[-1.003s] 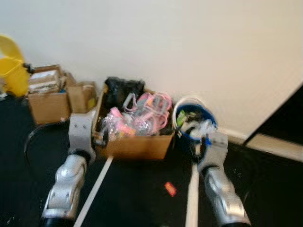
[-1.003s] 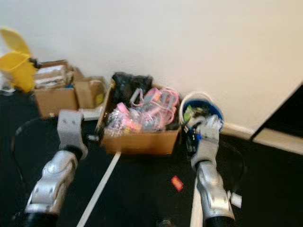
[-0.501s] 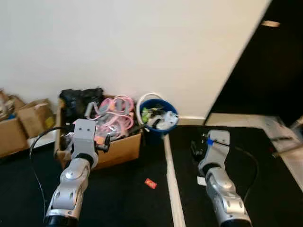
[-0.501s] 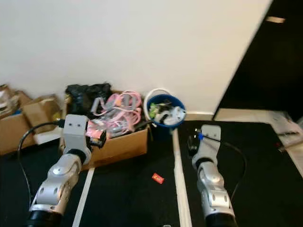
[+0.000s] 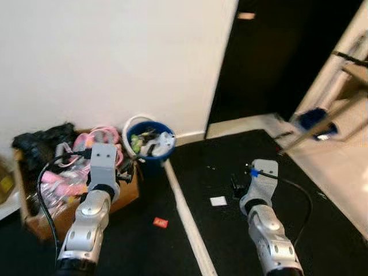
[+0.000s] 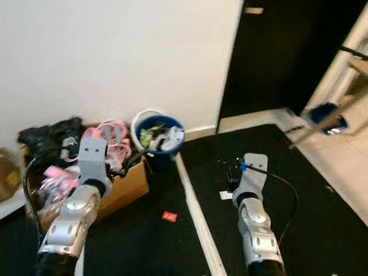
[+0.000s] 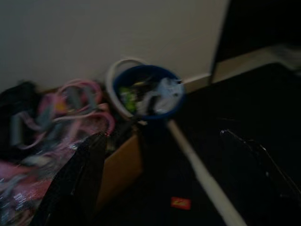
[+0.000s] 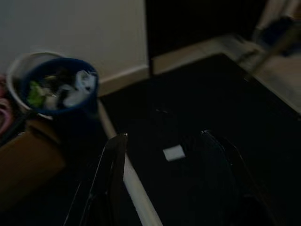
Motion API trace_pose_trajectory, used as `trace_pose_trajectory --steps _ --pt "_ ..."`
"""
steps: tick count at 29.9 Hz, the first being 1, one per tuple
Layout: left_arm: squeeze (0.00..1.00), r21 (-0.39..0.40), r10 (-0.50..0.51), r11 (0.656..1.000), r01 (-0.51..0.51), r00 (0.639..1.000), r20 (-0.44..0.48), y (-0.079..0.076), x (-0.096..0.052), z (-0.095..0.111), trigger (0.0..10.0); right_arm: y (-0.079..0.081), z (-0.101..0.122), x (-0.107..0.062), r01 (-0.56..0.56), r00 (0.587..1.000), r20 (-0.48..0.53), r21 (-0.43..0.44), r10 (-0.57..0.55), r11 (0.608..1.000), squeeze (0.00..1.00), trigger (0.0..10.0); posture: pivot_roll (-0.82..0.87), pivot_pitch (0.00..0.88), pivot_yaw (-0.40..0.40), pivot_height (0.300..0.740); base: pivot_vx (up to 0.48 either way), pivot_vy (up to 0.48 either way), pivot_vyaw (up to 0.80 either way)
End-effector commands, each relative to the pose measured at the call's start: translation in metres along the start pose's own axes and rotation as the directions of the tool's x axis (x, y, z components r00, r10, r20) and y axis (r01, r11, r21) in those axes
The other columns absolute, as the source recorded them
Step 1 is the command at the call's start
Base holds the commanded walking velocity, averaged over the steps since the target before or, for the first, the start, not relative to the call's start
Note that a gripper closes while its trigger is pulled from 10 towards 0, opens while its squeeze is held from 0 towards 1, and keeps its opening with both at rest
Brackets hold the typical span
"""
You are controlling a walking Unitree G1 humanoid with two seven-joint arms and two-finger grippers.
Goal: Picking trash to rubbish bin
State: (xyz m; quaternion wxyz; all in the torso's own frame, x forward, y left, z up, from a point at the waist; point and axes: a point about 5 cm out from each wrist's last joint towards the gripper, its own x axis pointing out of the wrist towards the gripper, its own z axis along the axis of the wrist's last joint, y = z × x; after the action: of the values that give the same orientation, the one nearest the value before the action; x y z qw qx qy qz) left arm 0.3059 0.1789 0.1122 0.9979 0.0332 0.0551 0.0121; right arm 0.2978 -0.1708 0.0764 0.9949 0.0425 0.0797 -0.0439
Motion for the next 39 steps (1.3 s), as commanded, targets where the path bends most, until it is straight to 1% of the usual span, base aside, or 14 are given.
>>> trace_pose_trajectory --steps 1,2,3,6,7,9,10,17,21,25,30,32,33,39 --pt "0.0 -0.023 -0.002 1.0 0.002 1.0 -0.017 -0.003 -0.001 -0.006 10.0 -0.003 -0.007 -0.003 0.017 0.999 -0.027 0.003 -0.017 1.0 0.0 10.0 0.03 0.097 0.026 0.74 0.0 0.0 -0.8" --pt "0.0 -0.023 -0.002 1.0 0.002 1.0 -0.017 -0.003 -0.001 -0.006 10.0 -0.003 -0.007 -0.003 0.017 0.999 -0.027 0.003 -0.017 1.0 0.0 10.0 0.03 0.097 0.026 0.74 0.0 0.0 -0.8" --pt "0.0 -0.002 -0.004 1.0 0.004 0.999 -0.036 -0.003 0.0 -0.009 10.0 -0.004 -0.007 -0.003 0.02 0.999 -0.026 -0.001 -0.02 1.0 0.0 10.0 0.03 0.101 0.028 0.74 0.0 0.0 -0.8" --pt "0.0 0.021 -0.003 1.0 0.004 0.999 -0.043 -0.004 -0.001 -0.011 10.0 -0.007 -0.007 -0.005 0.026 0.999 -0.027 -0.007 -0.026 1.0 0.0 10.0 0.03 0.105 0.021 0.74 0.0 0.0 -0.8" --pt "0.0 0.021 -0.003 1.0 0.004 0.999 -0.043 -0.004 -0.001 -0.011 10.0 -0.007 -0.007 -0.005 0.026 0.999 -0.027 -0.007 -0.026 1.0 0.0 10.0 0.03 0.105 0.021 0.74 0.0 0.0 -0.8" --pt "0.0 -0.003 0.002 1.0 -0.002 1.0 -0.029 -0.005 -0.001 -0.01 10.0 -0.01 -0.008 -0.005 0.029 0.999 -0.031 -0.013 -0.029 0.999 0.0 10.0 0.03 0.105 0.021 0.74 0.0 0.0 -0.8" --pt "0.0 -0.01 0.004 1.0 -0.005 0.999 -0.032 -0.005 -0.002 -0.01 10.0 -0.011 -0.008 -0.006 0.03 0.999 -0.032 -0.015 -0.03 0.999 0.0 10.0 0.03 0.12 0.018 0.74 0.0 0.0 -0.8" --pt "0.0 0.009 -0.001 1.0 0.001 1.0 -0.027 -0.005 -0.003 -0.011 10.0 -0.01 -0.007 -0.005 0.026 0.999 -0.029 -0.022 -0.026 0.999 0.0 10.0 0.02 0.127 0.007 0.74 0.0 0.0 -0.8" --pt "0.0 -0.015 0.005 1.0 -0.005 1.0 -0.029 -0.006 -0.006 -0.013 10.0 -0.011 -0.006 -0.006 0.012 0.999 -0.032 -0.04 -0.013 0.999 0.0 10.0 0.03 0.13 -0.008 0.74 0.0 0.0 -0.8" --pt "0.0 -0.018 -0.004 1.0 0.003 0.999 -0.036 -0.007 -0.008 -0.015 10.0 -0.012 -0.006 -0.006 0.011 0.999 -0.033 -0.045 -0.013 0.999 0.0 10.0 0.02 0.135 -0.011 0.74 0.0 0.0 -0.8" --pt "0.0 -0.035 -0.006 0.999 0.006 1.0 -0.019 -0.008 -0.009 -0.015 10.0 -0.012 -0.005 -0.006 0.01 0.999 -0.031 -0.049 -0.011 0.999 0.0 10.0 0.02 0.135 -0.011 0.74 0.0 0.0 -0.8" --pt "0.0 -0.095 -0.019 0.995 0.019 1.0 0.005 -0.01 -0.009 -0.011 10.0 -0.012 -0.004 -0.006 0.012 0.999 -0.029 -0.048 -0.013 0.999 0.0 10.0 0.02 0.136 -0.01 0.74 0.0 0.0 -0.8" --pt "0.0 -0.106 -0.03 0.994 0.031 1.0 0.009 -0.012 -0.01 -0.01 10.0 -0.011 -0.004 -0.006 0.012 1.0 -0.029 -0.047 -0.013 0.999 0.0 10.0 0.02 0.136 -0.01 0.74 0.0 0.0 -0.8" --pt "0.0 -0.069 -0.054 0.996 0.053 0.998 -0.01 -0.014 -0.01 -0.014 10.0 -0.007 -0.001 -0.007 -0.003 1.0 0.002 -0.053 0.004 0.999 0.0 10.0 0.01 0.135 0.001 0.74 0.0 0.0 -0.8"
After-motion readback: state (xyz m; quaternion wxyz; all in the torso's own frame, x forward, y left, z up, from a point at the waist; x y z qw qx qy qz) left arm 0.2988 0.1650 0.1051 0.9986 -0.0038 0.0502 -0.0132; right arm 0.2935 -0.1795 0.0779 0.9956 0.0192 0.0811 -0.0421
